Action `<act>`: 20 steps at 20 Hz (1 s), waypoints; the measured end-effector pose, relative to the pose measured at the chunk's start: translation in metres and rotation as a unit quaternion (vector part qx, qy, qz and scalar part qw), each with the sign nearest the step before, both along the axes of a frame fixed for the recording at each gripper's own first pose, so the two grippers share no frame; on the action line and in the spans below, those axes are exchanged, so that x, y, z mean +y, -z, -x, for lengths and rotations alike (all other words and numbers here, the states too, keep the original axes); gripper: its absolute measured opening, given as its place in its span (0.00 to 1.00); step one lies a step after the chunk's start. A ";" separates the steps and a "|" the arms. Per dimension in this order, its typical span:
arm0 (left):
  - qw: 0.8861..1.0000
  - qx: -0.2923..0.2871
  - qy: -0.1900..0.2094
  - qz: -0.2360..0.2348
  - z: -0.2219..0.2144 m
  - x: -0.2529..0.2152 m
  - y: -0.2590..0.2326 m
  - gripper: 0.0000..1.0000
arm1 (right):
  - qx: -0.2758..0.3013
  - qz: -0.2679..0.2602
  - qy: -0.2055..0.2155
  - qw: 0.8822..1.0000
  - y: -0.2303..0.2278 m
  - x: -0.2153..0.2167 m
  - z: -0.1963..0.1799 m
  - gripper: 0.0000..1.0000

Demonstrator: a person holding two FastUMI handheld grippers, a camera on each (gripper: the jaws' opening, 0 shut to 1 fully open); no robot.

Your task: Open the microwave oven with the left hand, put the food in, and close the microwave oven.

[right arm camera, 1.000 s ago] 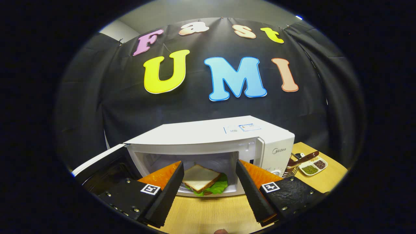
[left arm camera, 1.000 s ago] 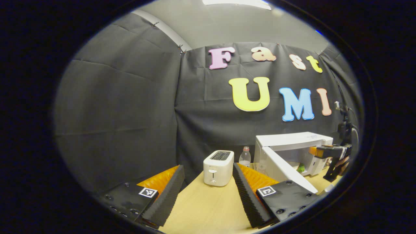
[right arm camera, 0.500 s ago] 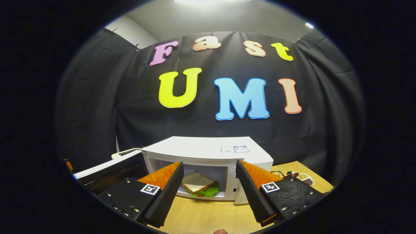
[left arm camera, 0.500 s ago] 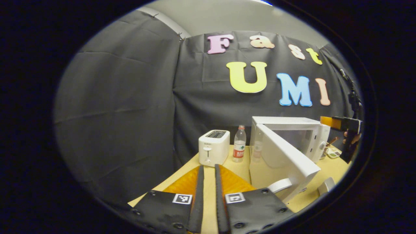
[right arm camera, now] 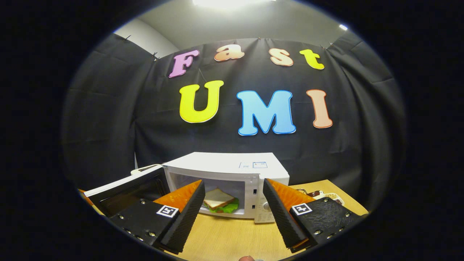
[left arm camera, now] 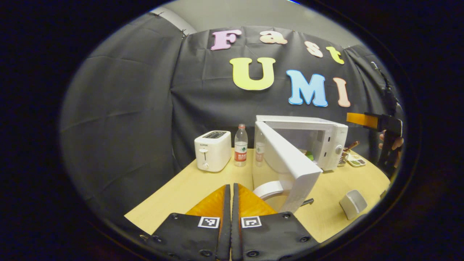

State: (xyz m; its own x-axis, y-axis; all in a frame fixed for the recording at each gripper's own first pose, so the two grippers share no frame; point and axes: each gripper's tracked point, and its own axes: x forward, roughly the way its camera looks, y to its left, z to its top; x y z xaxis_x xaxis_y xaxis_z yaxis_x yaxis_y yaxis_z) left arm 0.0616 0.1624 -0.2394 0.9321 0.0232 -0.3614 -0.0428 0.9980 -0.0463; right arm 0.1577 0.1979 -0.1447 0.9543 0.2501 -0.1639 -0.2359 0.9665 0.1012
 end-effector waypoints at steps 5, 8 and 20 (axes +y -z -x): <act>0.999 -0.001 0.038 0.020 -0.002 -0.045 -0.004 0.11 | 0.014 -0.002 0.013 1.000 0.006 -0.024 0.013 0.98; 0.997 0.002 0.071 0.030 -0.012 -0.078 -0.004 0.11 | 0.016 0.005 0.020 1.000 0.006 -0.039 0.018 0.98; 0.975 -0.023 0.217 0.049 -0.081 -0.195 -0.023 0.11 | 0.015 0.026 0.083 0.996 -0.003 -0.099 0.042 0.98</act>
State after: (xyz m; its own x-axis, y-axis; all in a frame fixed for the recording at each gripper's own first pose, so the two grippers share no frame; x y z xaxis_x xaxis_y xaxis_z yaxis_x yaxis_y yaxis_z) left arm 0.1421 -0.0327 -0.2164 0.8616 -0.4090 -0.3005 0.3866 0.9125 -0.1336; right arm 0.1153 0.0990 -0.1412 0.9763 0.0800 -0.2009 -0.0705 0.9961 0.0539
